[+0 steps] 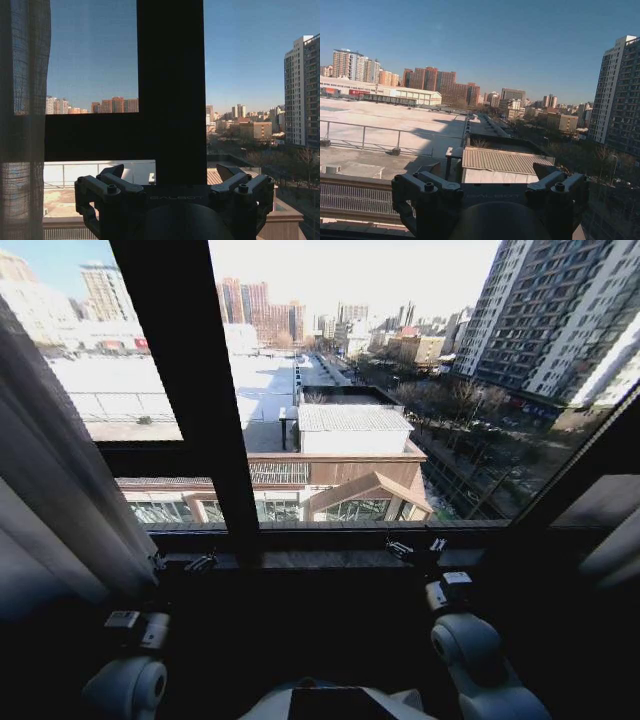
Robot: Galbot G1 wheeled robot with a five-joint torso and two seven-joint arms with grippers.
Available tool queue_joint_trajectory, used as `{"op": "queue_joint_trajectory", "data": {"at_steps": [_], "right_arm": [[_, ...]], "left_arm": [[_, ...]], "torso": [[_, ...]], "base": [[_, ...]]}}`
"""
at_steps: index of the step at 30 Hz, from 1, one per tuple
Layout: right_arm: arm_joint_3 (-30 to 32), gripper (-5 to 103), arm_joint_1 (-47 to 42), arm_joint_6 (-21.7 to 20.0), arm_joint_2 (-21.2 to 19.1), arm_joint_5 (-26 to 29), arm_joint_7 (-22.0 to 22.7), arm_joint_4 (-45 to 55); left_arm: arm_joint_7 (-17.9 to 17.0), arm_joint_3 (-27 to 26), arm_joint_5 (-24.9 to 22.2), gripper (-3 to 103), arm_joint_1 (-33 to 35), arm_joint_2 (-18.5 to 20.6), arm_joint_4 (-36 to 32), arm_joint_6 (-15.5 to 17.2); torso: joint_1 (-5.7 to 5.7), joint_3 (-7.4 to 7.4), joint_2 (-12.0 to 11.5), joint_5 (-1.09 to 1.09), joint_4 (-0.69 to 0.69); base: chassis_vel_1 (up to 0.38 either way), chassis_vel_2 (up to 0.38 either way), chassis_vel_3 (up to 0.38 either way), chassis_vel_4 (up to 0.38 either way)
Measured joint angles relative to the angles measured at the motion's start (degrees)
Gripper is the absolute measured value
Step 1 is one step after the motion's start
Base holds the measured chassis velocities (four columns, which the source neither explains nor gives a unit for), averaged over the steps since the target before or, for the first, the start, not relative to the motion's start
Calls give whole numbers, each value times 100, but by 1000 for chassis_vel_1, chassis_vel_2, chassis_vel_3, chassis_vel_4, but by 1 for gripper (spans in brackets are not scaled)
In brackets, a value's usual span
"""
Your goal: Open the curtains by pulling them apart, changing their state from closed to fully open.
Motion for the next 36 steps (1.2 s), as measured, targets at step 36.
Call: {"op": "queue_joint_trajectory", "data": {"at_steps": [36], "right_arm": [[-204,100,102,-1,-10,11,-16,33]], "left_arm": [[-8,-2,-71,100,-228,69,70,95]], "torso": [[0,-1,0,-6,1]], "base": [[297,297,-294,-308]]}}
